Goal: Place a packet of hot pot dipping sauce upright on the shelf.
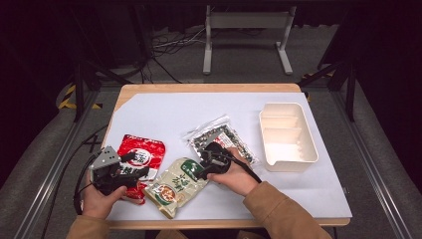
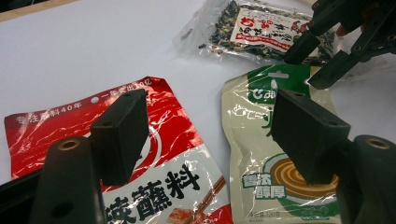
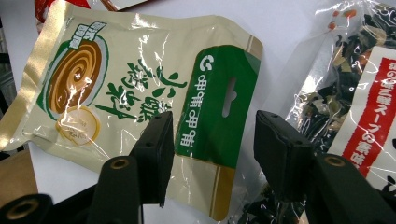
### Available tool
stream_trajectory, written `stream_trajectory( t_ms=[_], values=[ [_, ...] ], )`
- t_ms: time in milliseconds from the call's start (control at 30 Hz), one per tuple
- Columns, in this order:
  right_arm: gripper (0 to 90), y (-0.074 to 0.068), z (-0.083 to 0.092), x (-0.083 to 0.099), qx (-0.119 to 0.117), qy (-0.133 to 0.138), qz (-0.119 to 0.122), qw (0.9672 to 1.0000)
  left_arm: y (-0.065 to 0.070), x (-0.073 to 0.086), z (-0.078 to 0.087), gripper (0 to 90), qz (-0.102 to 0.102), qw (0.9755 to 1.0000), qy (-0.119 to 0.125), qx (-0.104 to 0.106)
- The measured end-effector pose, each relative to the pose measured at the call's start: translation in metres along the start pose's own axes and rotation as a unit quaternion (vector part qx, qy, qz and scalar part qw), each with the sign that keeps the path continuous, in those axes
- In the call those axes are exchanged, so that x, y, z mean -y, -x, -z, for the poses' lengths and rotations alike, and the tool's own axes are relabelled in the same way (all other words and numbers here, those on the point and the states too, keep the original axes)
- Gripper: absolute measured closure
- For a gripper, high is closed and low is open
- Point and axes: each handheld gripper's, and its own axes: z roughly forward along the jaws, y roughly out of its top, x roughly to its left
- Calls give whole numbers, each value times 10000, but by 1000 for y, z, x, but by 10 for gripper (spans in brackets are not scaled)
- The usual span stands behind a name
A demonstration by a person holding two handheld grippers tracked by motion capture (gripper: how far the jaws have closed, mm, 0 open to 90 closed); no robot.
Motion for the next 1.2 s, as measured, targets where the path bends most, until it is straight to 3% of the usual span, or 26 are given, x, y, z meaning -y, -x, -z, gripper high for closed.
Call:
stream_trajectory(
  t_ms=[267, 600, 767, 1200],
  values=[
    [501, -3, 1, 0, -192, -34, -114, 9997, 2, 0, -1, 284, -22, 10000, -26, 3],
    [546, -12, 4, -1, -306, 2, 21, 9995, 2, -1, -2, 284, -33, 10000, -46, 14],
    [600, -18, 0, -2, -492, -74, 129, 9987, 4, -1, -2, 284, -39, 10000, -49, 24],
    [758, -15, -17, 2, -141, -422, 185, 9988, 3, -1, -3, 284, -58, 10000, -62, 20]
  ],
)
